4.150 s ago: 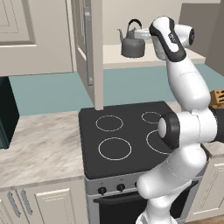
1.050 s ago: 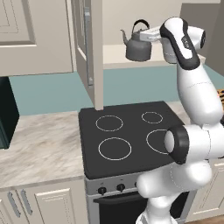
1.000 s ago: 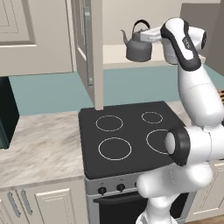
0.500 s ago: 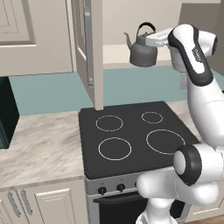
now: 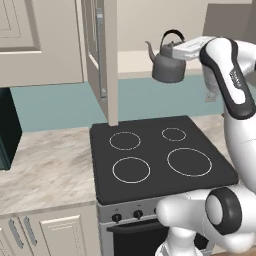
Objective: Pick the kettle from the cabinet and place it on a stove burner. Then pick the pot from the counter and place it on another stove burner. Finally, turn both burners on.
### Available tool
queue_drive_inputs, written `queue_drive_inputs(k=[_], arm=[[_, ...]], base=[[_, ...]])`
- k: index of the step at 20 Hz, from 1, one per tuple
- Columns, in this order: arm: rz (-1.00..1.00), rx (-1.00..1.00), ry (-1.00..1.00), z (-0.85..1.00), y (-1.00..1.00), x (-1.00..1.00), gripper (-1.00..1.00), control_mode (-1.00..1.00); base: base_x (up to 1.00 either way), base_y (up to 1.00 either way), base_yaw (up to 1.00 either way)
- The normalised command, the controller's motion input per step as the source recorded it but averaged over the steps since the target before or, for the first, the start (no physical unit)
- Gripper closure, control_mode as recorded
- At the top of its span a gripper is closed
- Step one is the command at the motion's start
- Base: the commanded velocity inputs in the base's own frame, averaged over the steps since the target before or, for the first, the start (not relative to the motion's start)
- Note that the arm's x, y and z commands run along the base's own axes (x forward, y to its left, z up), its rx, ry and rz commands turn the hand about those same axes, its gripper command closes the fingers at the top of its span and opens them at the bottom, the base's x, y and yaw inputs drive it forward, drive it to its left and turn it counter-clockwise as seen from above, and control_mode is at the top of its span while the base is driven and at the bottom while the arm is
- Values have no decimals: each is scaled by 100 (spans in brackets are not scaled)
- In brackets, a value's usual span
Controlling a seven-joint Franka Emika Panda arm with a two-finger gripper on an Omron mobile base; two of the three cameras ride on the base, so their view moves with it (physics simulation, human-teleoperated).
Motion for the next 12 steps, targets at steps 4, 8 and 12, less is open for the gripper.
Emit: queue_drive_inputs(k=[4,8,12], arm=[[0,0,0,0,0,-40,100,-100],[0,0,0,0,0,-38,100,-100],[0,0,0,-2,0,-31,100,-100]], base=[[0,0,0],[0,0,0],[0,0,0]])
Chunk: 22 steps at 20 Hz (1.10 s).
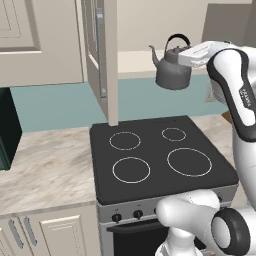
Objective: Pick the kettle from the cabinet and place it on a stove burner. Then pick the pot from the counter and place it on another stove burner. Finally, turn both burners on.
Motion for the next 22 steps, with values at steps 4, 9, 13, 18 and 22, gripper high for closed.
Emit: queue_drive_inputs(k=[4,9,13,18,22], arm=[[1,0,0,-12,3,-28,100,-100],[4,0,2,-28,12,-17,100,-100],[6,0,1,-33,14,-3,100,-100],[7,0,0,-32,11,0,100,-100],[8,0,0,-30,6,0,100,-100]], base=[[0,0,0],[0,0,0],[0,0,0],[0,0,0],[0,0,0]])
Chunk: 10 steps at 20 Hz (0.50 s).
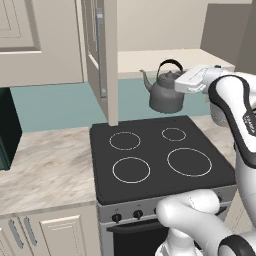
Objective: Pick the kettle from the cabinet and place it on a stove burner. Then pick the pot from the counter and place it on another stove burner. Finally, turn both burners on.
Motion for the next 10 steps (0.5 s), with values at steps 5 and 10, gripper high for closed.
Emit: queue_drive_inputs(k=[5,10], arm=[[9,0,0,-29,5,0,100,-100],[9,0,0,-28,7,0,100,-100]], base=[[0,0,0],[0,0,0]])
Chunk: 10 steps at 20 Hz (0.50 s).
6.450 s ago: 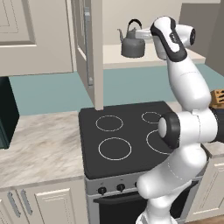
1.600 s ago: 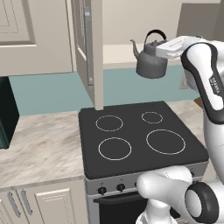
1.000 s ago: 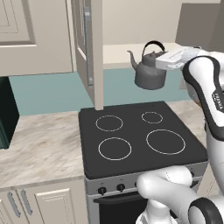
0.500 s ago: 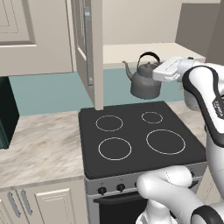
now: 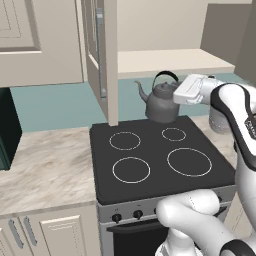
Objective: Pick the kettle from the cabinet and place it on a stove burner. Then pick the pot from the counter and place it on another stove burner. Finally, turn both burners on.
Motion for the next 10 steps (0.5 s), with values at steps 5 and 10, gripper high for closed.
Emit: queue_drive_inputs(k=[5,10], arm=[[8,0,0,-27,6,0,100,-100],[7,0,0,-26,10,0,100,-100]], base=[[0,0,0],[0,0,0]])
